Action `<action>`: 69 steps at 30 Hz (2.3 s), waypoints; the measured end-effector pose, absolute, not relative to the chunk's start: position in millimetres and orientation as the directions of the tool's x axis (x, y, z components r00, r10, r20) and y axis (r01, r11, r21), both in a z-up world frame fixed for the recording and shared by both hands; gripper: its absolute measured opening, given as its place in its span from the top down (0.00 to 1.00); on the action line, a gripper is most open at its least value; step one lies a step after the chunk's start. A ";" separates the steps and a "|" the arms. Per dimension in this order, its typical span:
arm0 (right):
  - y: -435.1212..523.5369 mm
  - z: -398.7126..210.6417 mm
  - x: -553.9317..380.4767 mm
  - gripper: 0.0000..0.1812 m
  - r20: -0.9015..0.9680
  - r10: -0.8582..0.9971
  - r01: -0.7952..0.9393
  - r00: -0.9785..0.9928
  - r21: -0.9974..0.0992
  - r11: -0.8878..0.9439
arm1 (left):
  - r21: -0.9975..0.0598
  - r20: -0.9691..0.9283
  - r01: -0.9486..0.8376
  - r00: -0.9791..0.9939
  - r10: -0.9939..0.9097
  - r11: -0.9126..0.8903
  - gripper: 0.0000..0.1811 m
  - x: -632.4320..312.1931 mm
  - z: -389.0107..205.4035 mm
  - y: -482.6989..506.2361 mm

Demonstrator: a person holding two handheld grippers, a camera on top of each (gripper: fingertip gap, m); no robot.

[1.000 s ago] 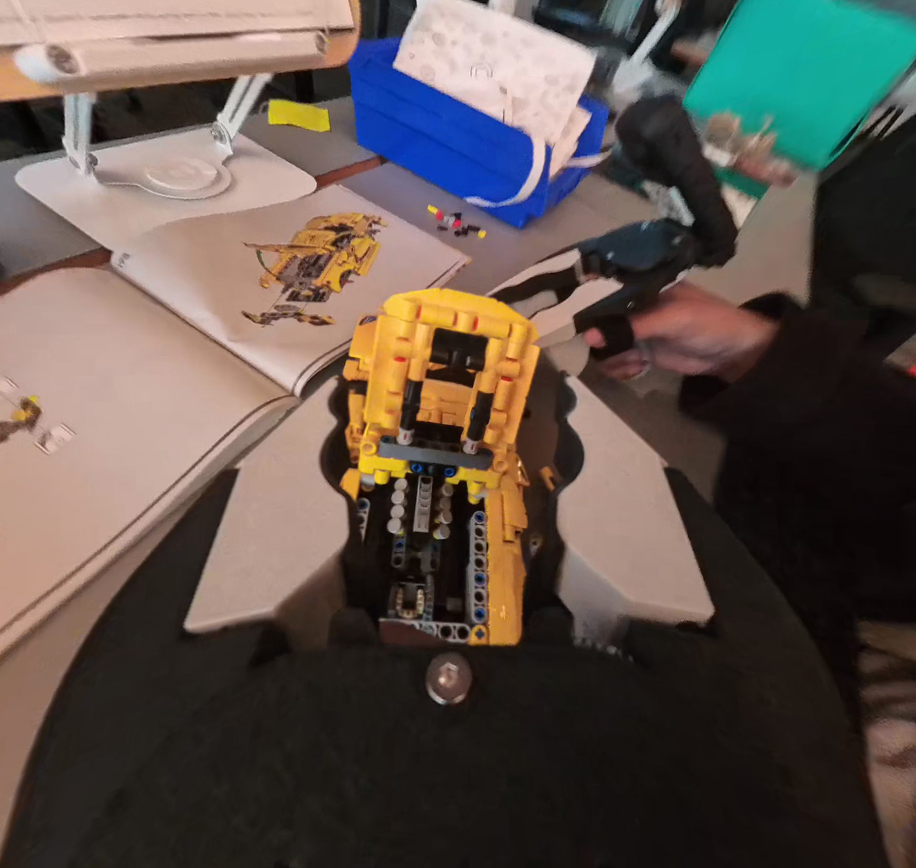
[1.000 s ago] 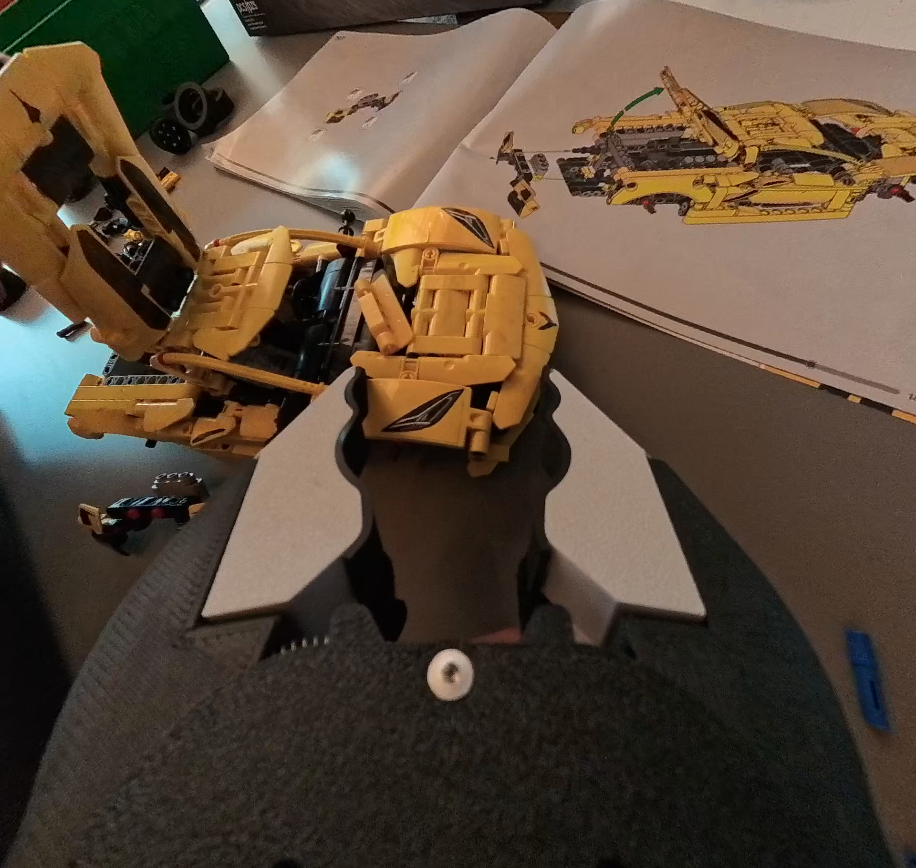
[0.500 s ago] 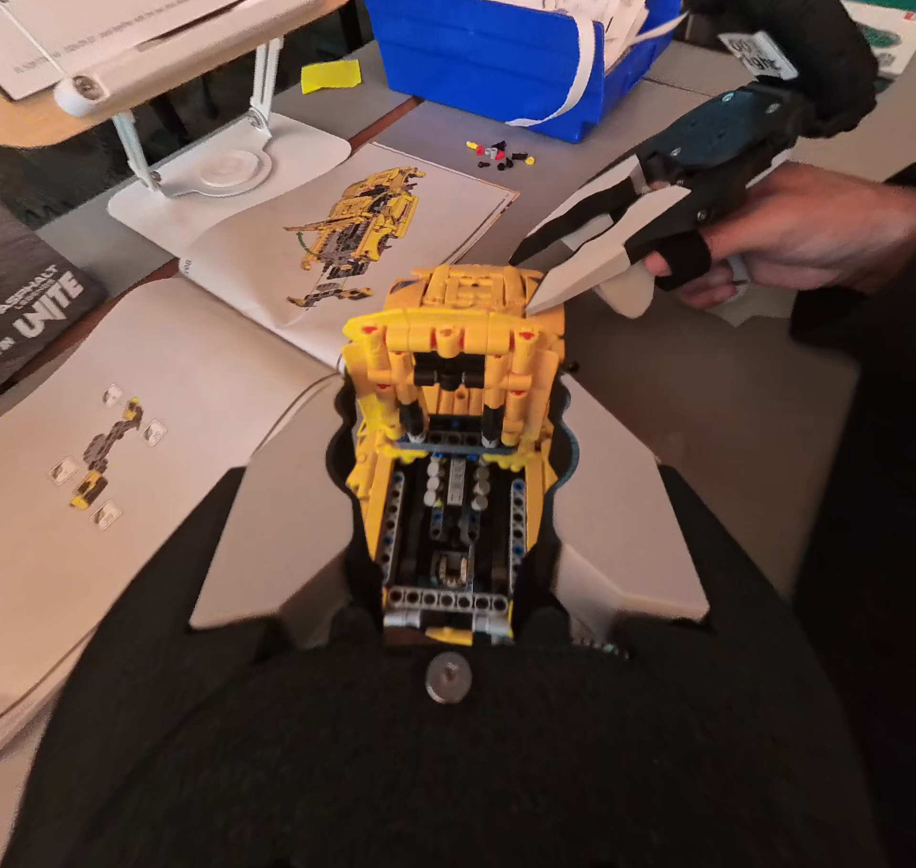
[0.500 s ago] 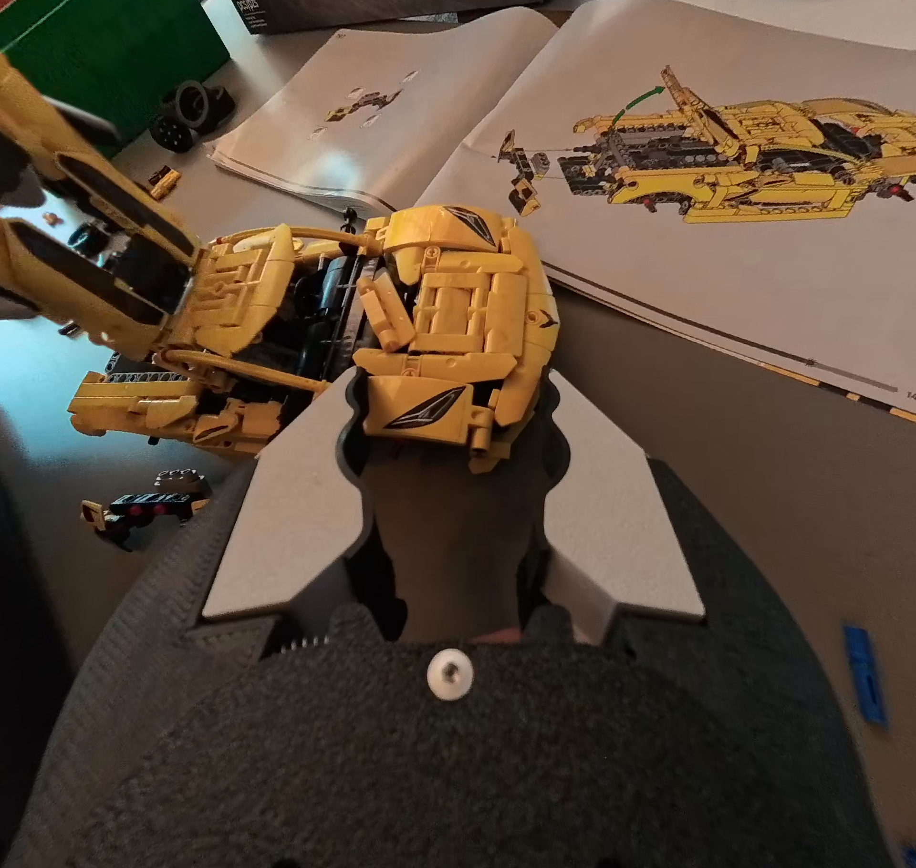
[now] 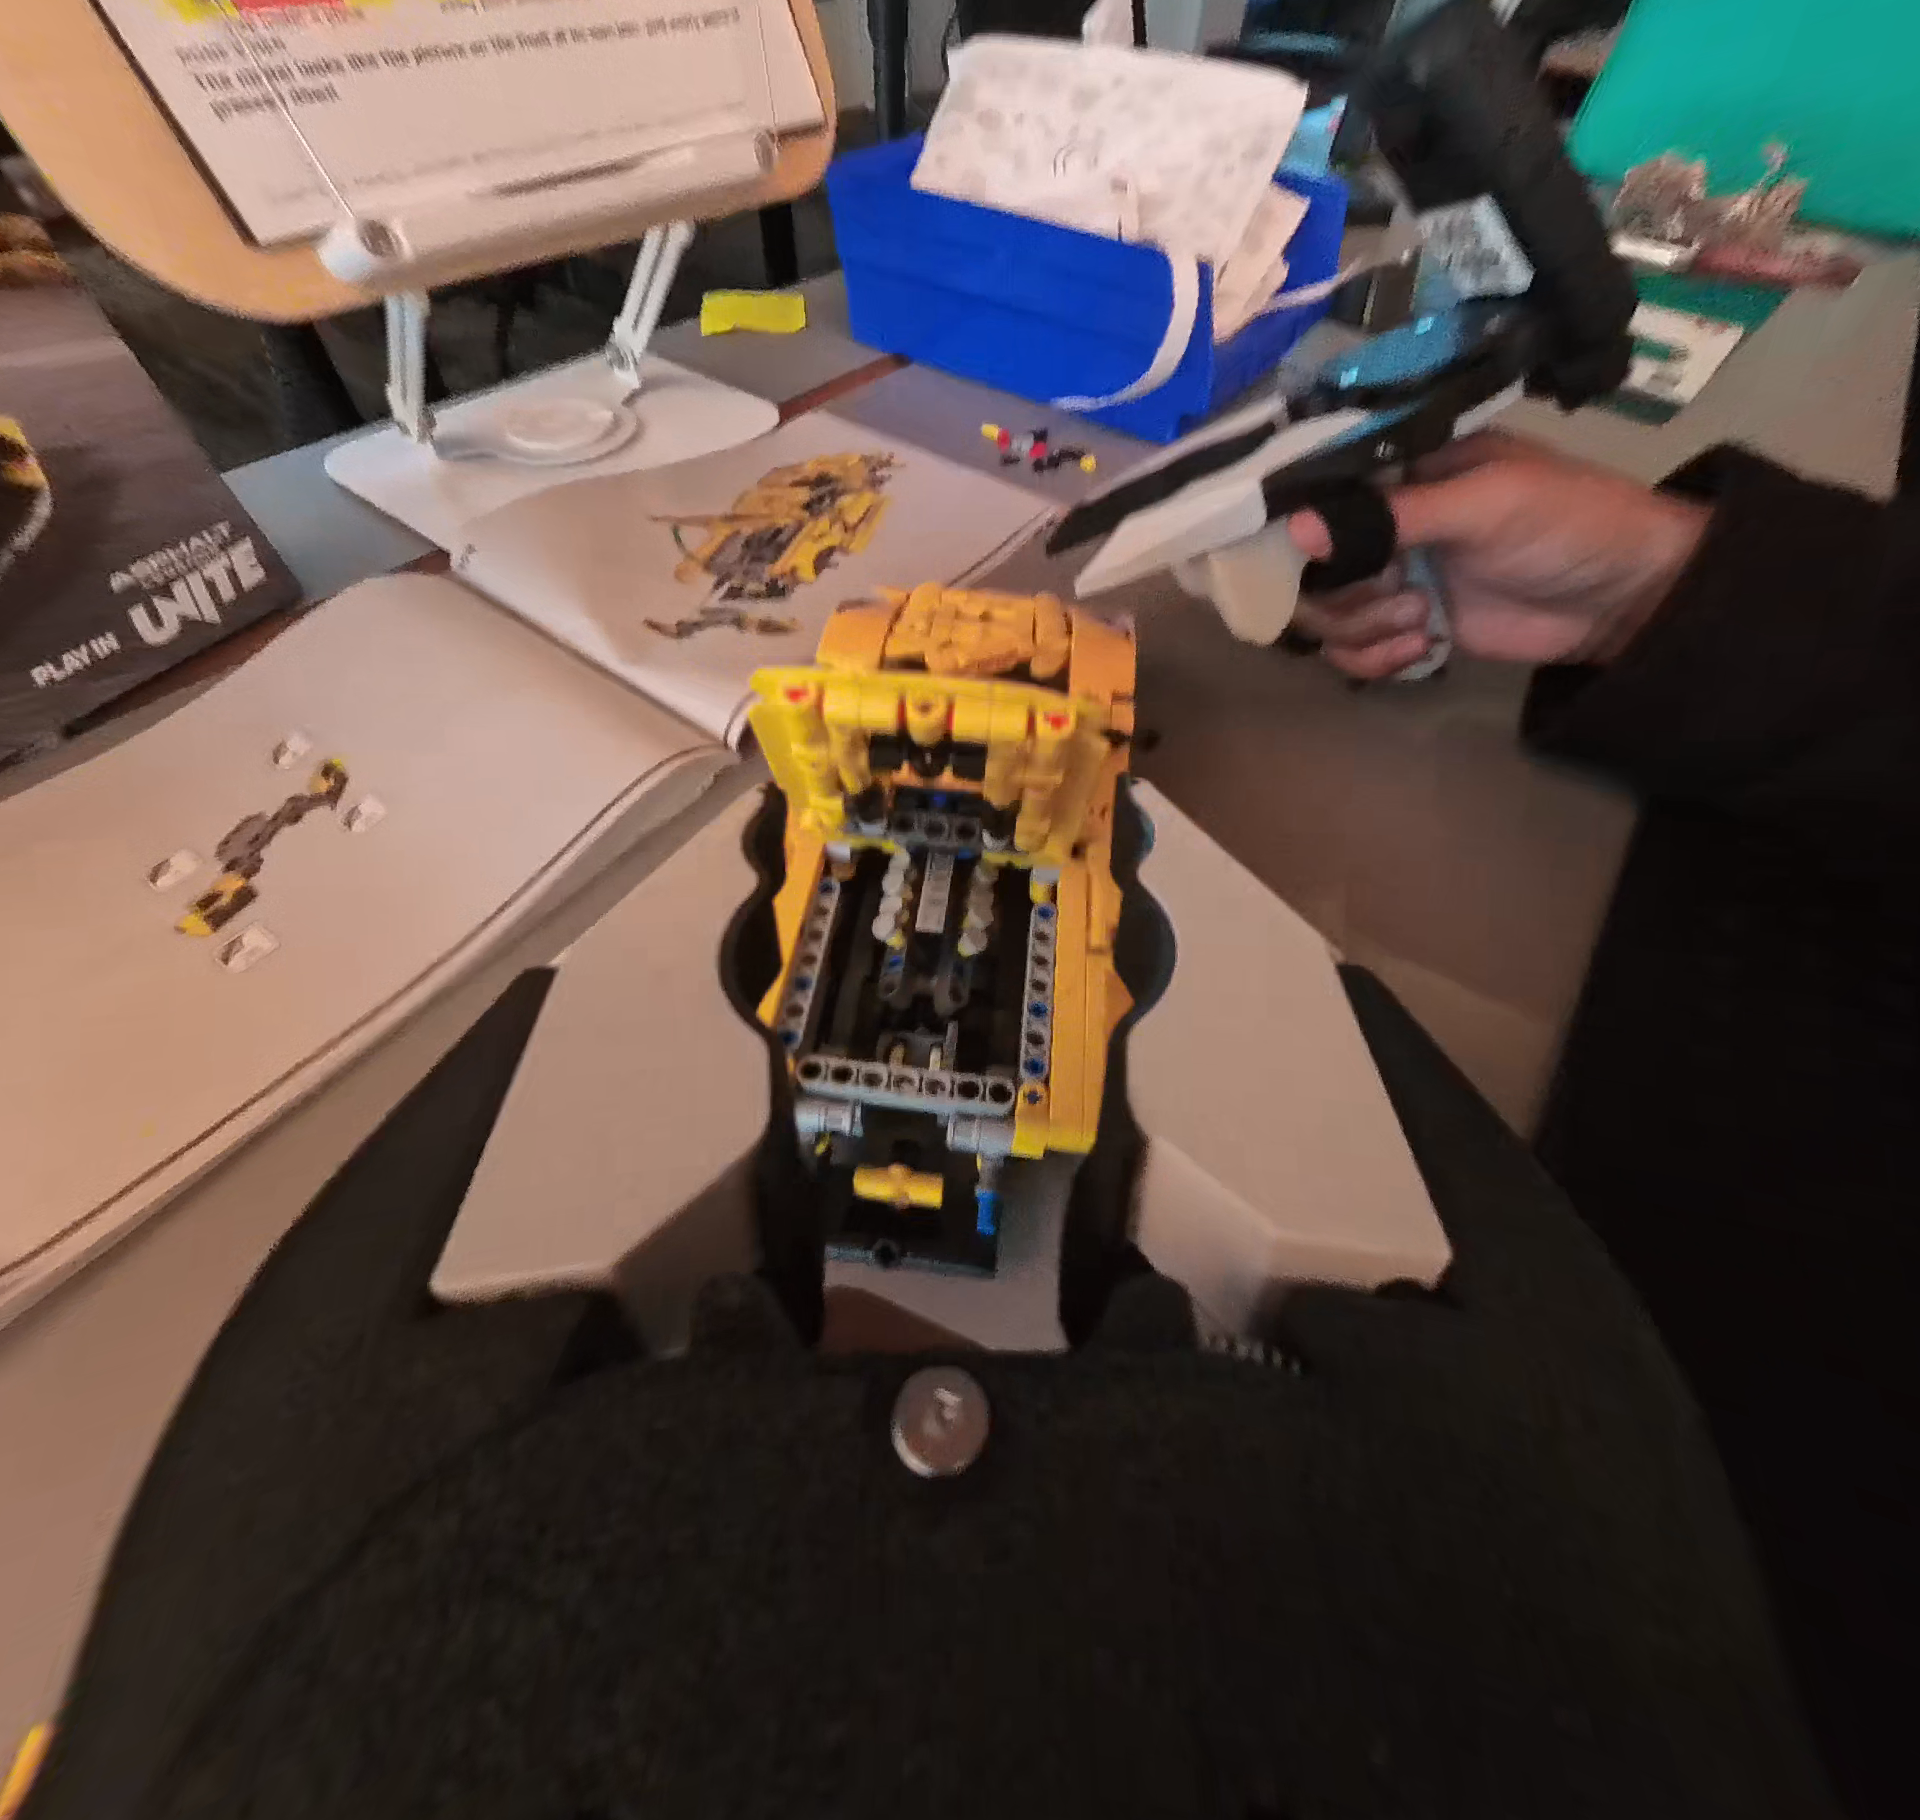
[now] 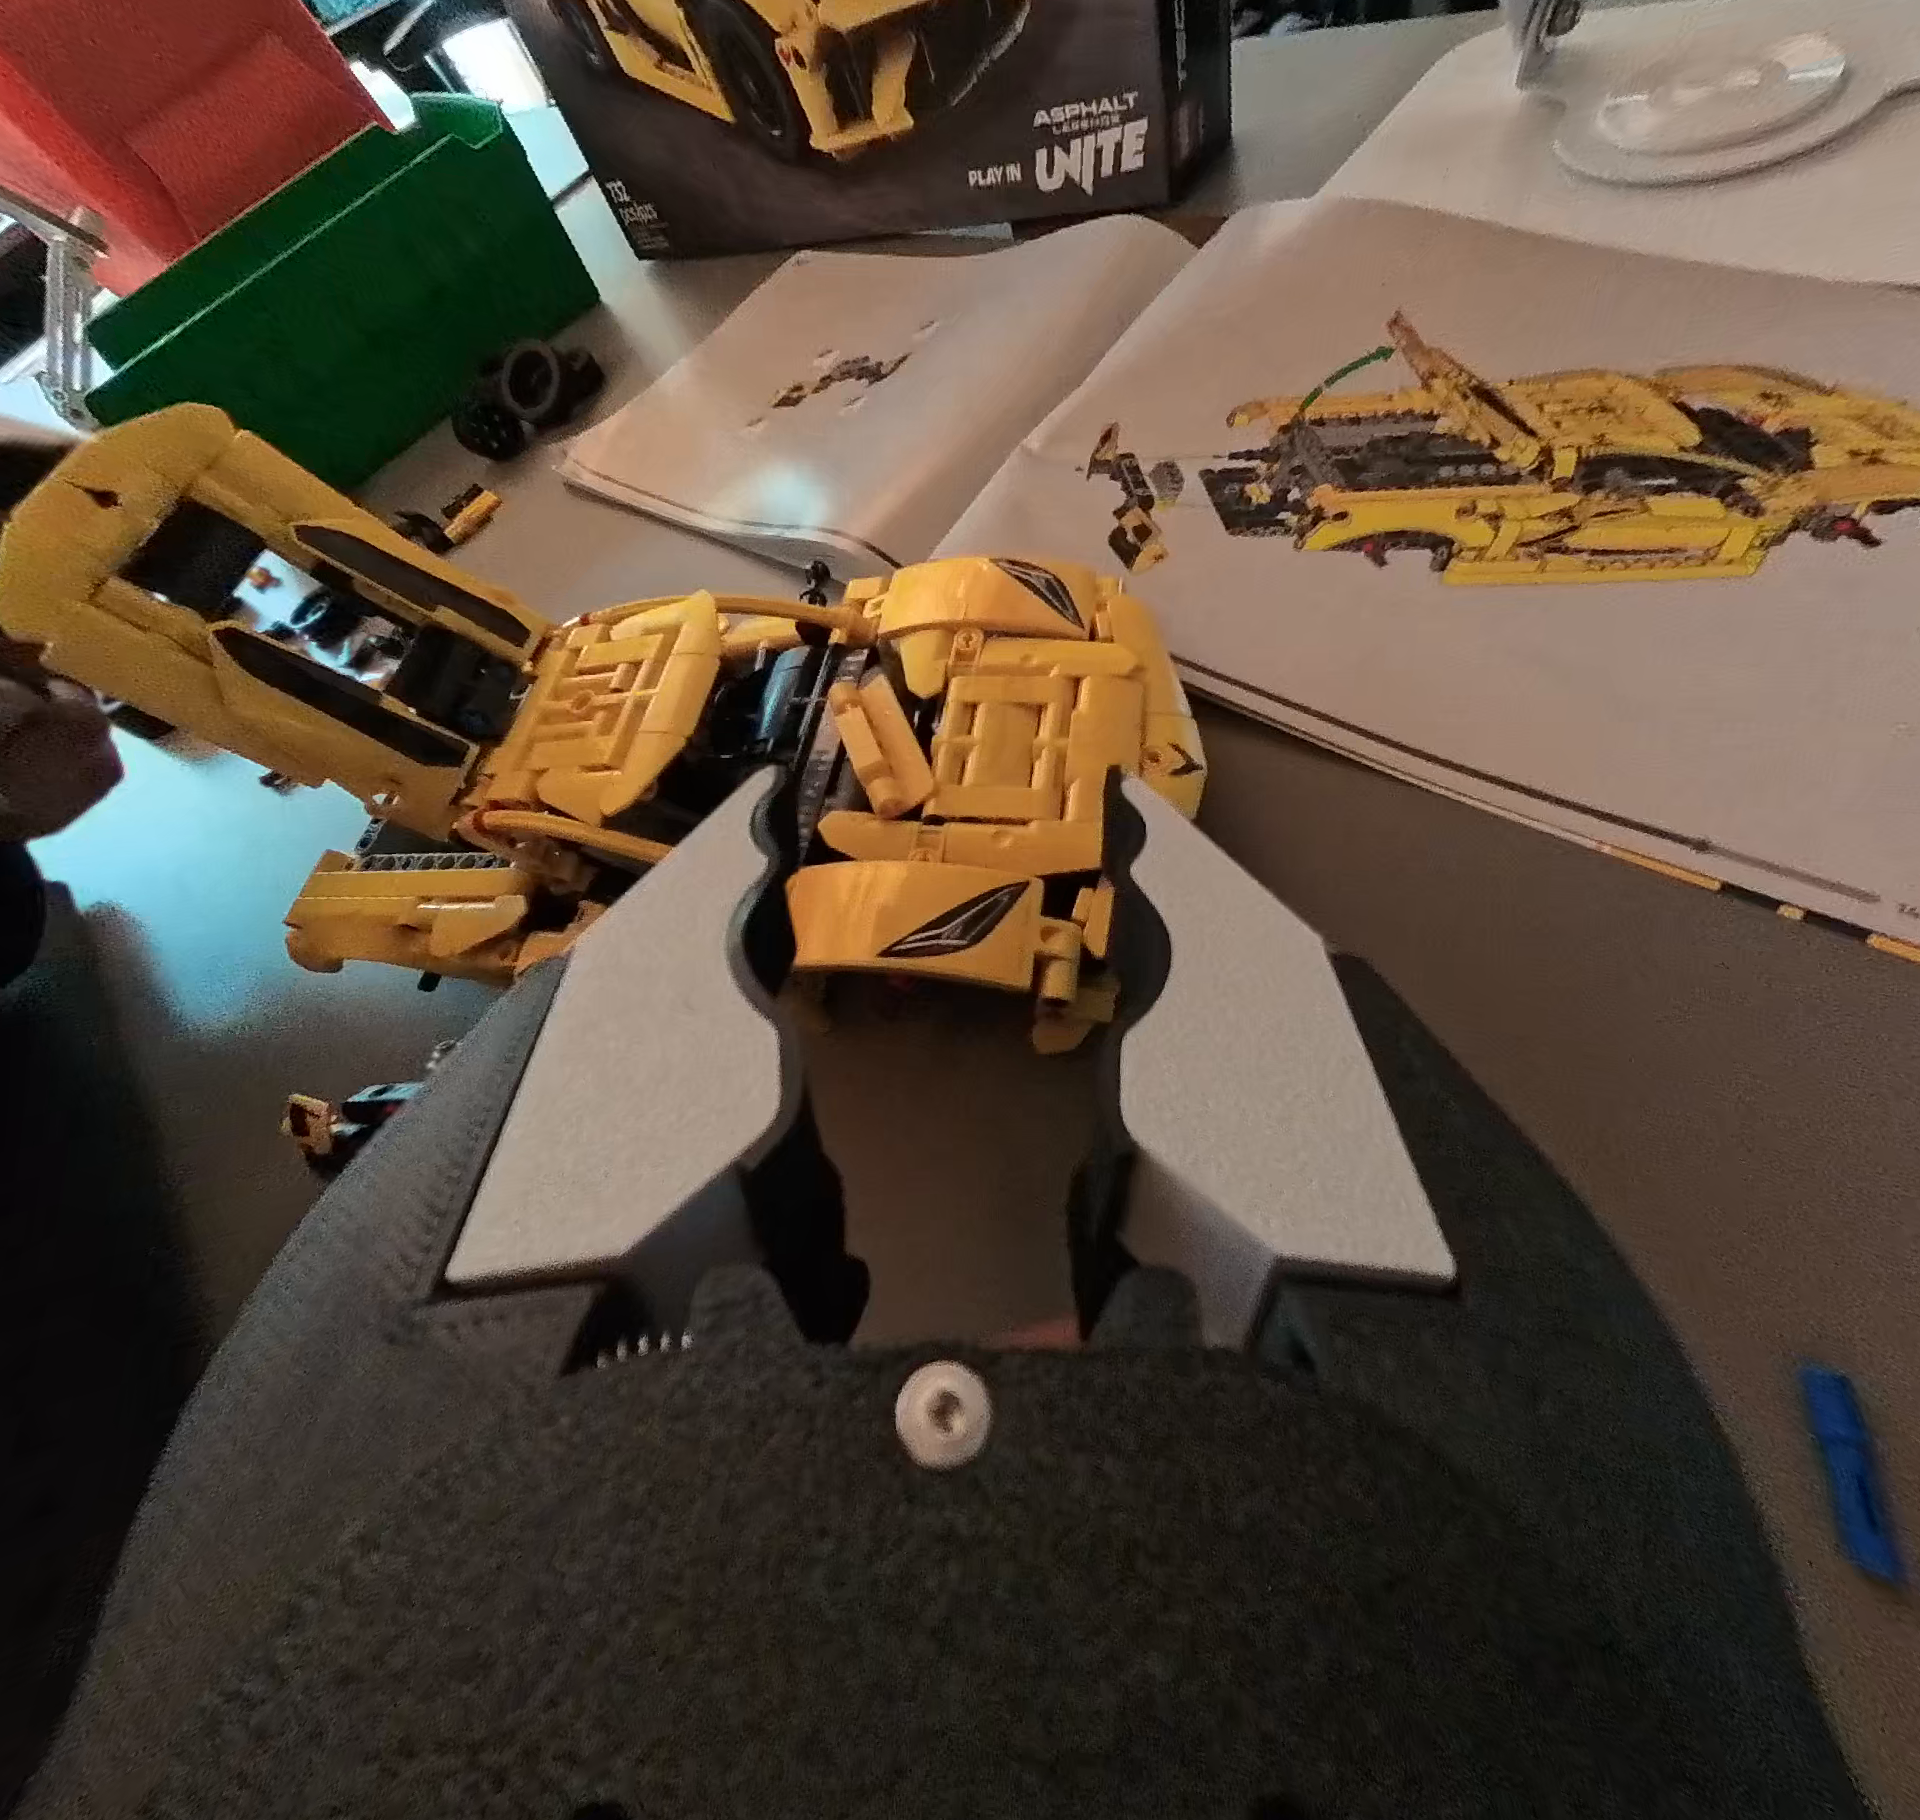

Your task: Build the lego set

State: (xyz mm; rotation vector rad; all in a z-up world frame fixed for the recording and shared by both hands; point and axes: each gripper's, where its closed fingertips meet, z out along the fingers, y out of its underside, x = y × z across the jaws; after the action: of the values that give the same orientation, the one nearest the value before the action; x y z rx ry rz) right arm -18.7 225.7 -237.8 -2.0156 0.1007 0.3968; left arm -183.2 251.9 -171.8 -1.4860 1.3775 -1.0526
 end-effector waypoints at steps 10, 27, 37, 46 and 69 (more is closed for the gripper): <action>222.6 -245.1 -17.3 0.67 -0.312 0.091 -0.232 0.946 -0.844 -0.483 | -0.954 -0.011 -0.299 -0.003 -1.000 0.012 0.60 -162.4 -167.4 256.0; 221.9 -251.4 -18.9 0.67 -0.302 0.093 -0.218 0.949 -0.839 -0.499 | -0.942 0.027 -0.335 0.015 -1.000 -0.031 0.63 -203.6 -214.7 259.5; 222.2 -250.5 -19.0 0.68 -0.289 0.097 -0.207 0.952 -0.845 -0.493 | -0.955 0.163 -0.251 -0.008 -0.987 -0.156 0.63 -208.1 -209.6 264.2; 222.6 -250.0 -21.4 0.69 -0.273 0.107 -0.189 0.956 -0.851 -0.490 | -0.956 0.186 -0.233 -0.023 -0.982 -0.176 0.63 -208.1 -207.0 262.8; 235.2 -236.1 -36.6 0.83 -0.103 0.204 0.027 0.974 -0.834 -0.551 | -0.957 0.210 -0.207 -0.017 -0.977 -0.203 0.63 -210.5 -201.8 266.0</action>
State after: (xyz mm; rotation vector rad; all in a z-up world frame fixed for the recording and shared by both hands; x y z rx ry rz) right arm -36.6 235.2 -236.1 -2.1463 -0.1616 0.2302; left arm -210.5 266.0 -201.8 -1.5015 1.2842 -1.2887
